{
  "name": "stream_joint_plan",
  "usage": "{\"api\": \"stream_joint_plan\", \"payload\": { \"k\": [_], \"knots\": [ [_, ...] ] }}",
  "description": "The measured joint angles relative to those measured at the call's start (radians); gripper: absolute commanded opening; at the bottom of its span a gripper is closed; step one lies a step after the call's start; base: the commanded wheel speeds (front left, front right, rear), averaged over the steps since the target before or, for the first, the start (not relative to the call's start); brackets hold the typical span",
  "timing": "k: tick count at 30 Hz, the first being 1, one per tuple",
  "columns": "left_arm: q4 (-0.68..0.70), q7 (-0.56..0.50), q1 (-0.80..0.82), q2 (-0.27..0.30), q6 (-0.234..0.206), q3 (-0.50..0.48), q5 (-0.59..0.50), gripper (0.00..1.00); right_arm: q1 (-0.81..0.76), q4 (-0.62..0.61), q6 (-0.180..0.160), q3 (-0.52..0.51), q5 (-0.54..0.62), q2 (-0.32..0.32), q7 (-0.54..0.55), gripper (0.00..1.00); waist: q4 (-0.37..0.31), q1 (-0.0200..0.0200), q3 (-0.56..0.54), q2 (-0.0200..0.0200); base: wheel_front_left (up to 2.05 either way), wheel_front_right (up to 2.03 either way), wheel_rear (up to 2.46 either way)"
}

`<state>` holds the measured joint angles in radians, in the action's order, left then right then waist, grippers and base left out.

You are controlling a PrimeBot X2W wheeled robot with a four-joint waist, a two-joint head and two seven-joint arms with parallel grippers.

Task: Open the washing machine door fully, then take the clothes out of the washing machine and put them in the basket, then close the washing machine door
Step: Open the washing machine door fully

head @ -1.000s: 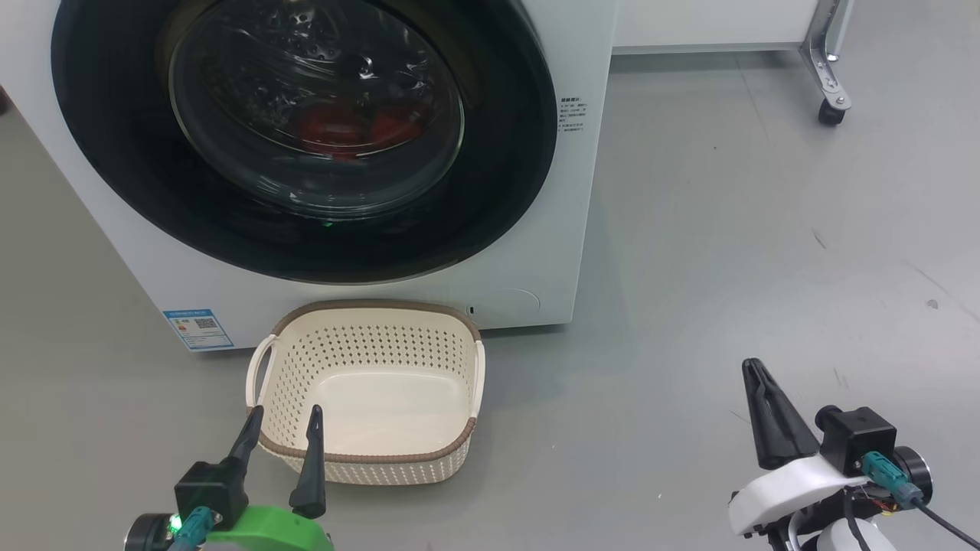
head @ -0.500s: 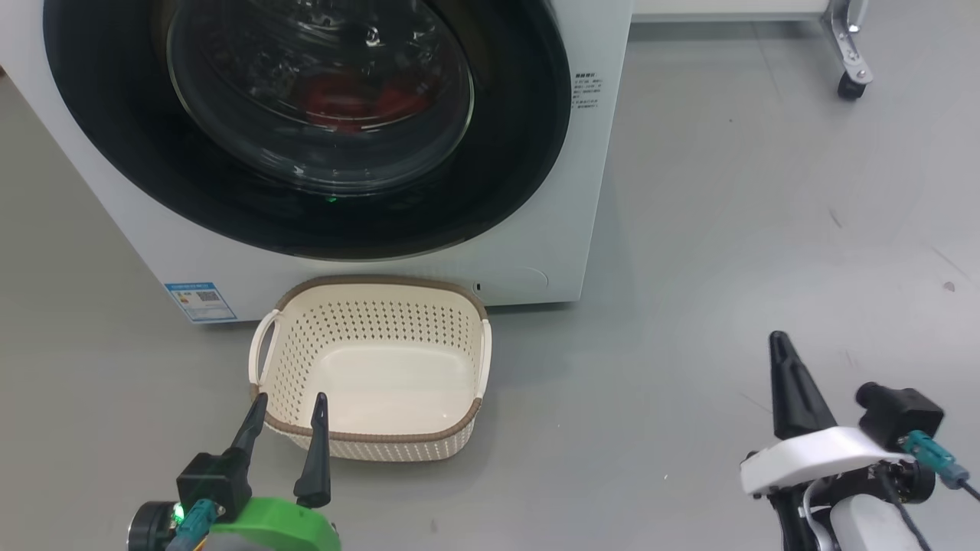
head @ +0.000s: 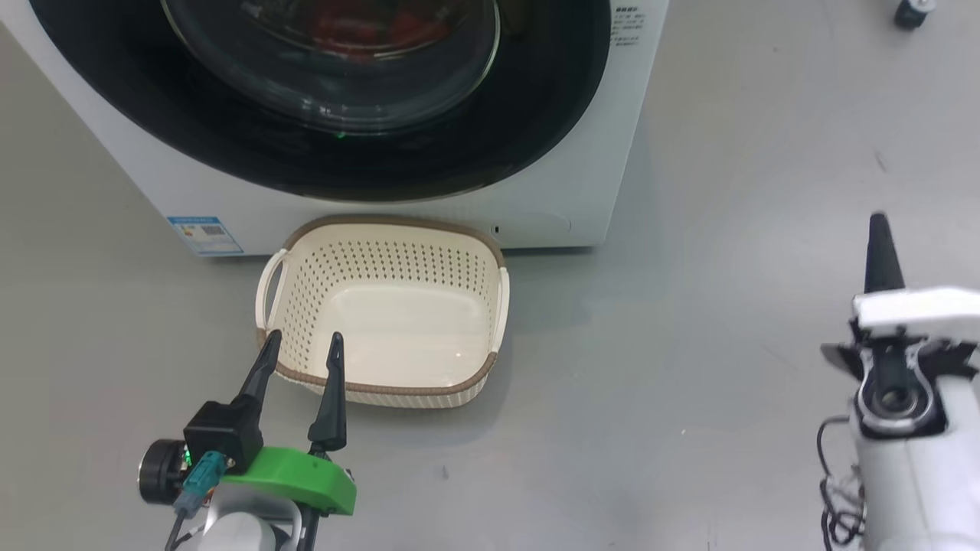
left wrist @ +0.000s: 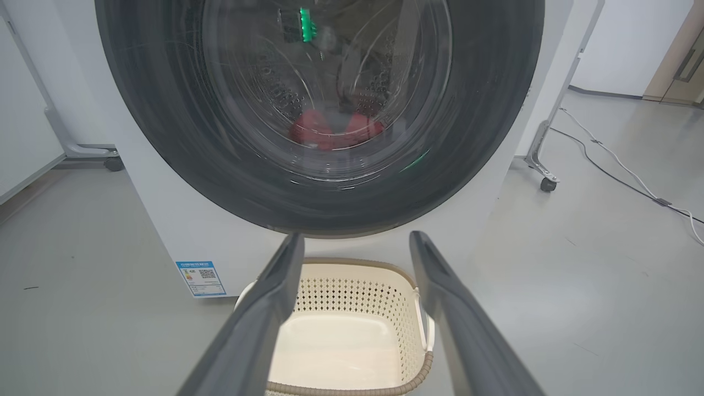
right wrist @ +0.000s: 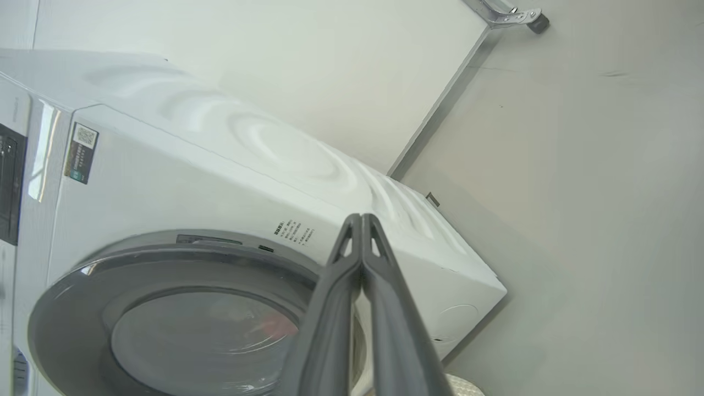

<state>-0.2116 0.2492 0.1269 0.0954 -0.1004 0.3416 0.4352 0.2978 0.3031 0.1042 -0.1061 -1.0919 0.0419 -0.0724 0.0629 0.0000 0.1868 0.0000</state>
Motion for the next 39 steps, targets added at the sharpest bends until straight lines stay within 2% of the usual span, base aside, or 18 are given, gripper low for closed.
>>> {"api": "stream_joint_plan", "payload": {
  "k": [4,8,15,21,37,39],
  "knots": [
    [0.006,0.000,0.023,-0.010,0.000,0.006,-0.006,1.00,0.105,0.019,0.000,-0.037,-0.142,0.003,0.087,0.00,0.017,0.0000,0.035,0.0000,0.00,0.00,0.00],
    [0.011,0.000,0.044,-0.011,0.000,0.010,-0.011,1.00,0.212,0.038,-0.003,-0.049,-0.223,0.005,0.165,0.00,0.034,0.0000,0.071,0.0000,0.00,0.00,0.00],
    [0.022,0.000,0.081,-0.021,0.014,0.021,-0.016,1.00,0.385,0.060,-0.046,-0.044,-0.310,0.013,0.297,0.00,0.063,0.0000,0.132,0.0000,0.00,0.00,0.00],
    [0.028,0.003,0.126,-0.030,0.023,0.038,-0.026,1.00,0.535,0.075,-0.082,-0.006,-0.329,0.036,0.404,0.00,0.095,0.0000,0.191,0.0000,0.00,0.00,0.00],
    [0.029,0.003,0.193,-0.049,0.045,0.075,-0.035,1.00,0.749,0.159,-0.160,0.036,-0.319,0.139,0.532,0.00,0.176,0.0000,0.290,0.0000,0.00,0.00,0.00],
    [0.028,0.003,0.199,-0.050,0.046,0.080,-0.035,1.00,0.769,0.170,-0.162,0.047,-0.313,0.151,0.550,0.00,0.190,0.0001,0.300,0.0000,0.00,0.00,0.00]
  ]
}}
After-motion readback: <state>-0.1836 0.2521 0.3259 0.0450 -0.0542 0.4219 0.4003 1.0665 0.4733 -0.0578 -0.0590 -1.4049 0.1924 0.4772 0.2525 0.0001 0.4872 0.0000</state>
